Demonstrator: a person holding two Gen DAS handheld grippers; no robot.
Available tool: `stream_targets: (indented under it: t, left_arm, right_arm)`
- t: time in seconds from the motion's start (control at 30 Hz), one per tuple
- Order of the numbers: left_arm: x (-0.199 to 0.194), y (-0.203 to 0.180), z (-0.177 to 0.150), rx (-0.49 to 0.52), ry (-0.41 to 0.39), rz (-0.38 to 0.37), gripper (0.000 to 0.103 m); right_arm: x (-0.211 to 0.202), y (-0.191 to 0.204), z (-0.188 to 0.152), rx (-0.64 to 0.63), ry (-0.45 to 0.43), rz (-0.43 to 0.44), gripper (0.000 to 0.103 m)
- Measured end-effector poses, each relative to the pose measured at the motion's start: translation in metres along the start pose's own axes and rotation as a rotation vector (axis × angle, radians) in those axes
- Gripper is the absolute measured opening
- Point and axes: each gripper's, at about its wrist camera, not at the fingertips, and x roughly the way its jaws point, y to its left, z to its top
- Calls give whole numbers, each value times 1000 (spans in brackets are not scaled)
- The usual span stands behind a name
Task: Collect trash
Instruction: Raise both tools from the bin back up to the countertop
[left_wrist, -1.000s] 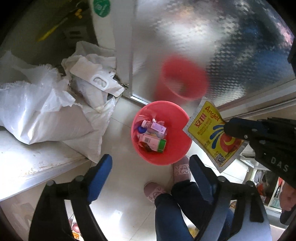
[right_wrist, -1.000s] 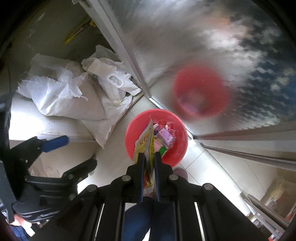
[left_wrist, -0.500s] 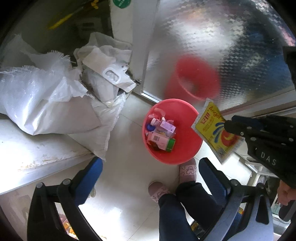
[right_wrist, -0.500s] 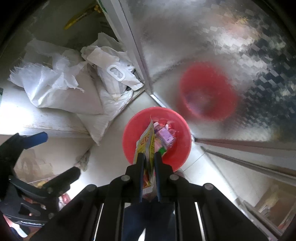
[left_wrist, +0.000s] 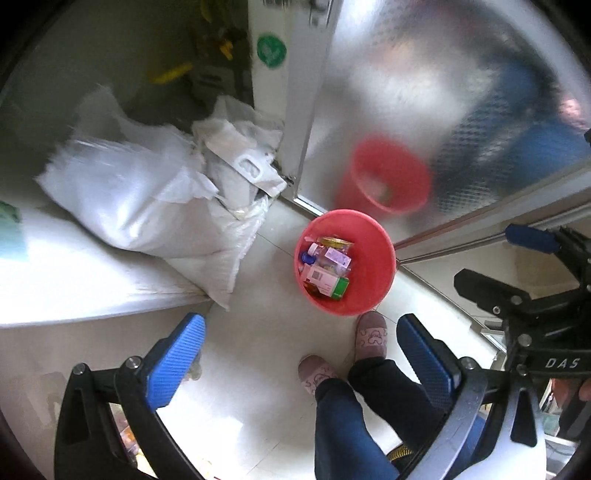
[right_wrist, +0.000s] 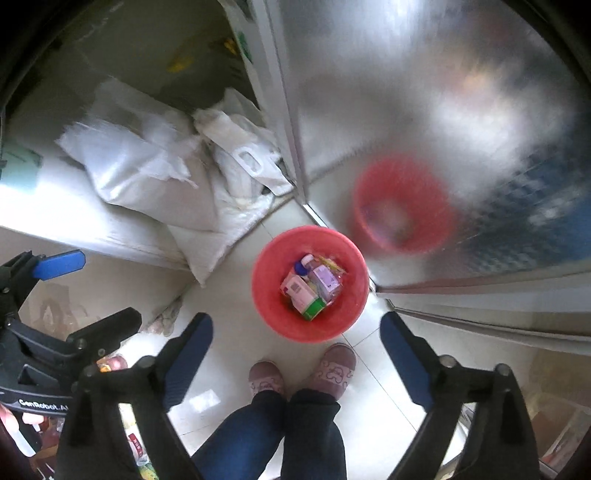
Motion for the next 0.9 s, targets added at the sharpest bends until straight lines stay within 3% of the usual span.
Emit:
stream_targets:
  t: [0.1,0.47,0.9]
  left_arm:
    - [-44,3,-3,-6,-20,21,103]
    - [-197,1,6,-34,-169,21,103]
    - [-297,-17,58,57,-319,-17,103]
  right_arm:
    - [-37,10,0,-34,-41,19,102]
    - [-182,37,13,-63,-189,40,102]
    - [-288,22,46,-23,-353,-13,102]
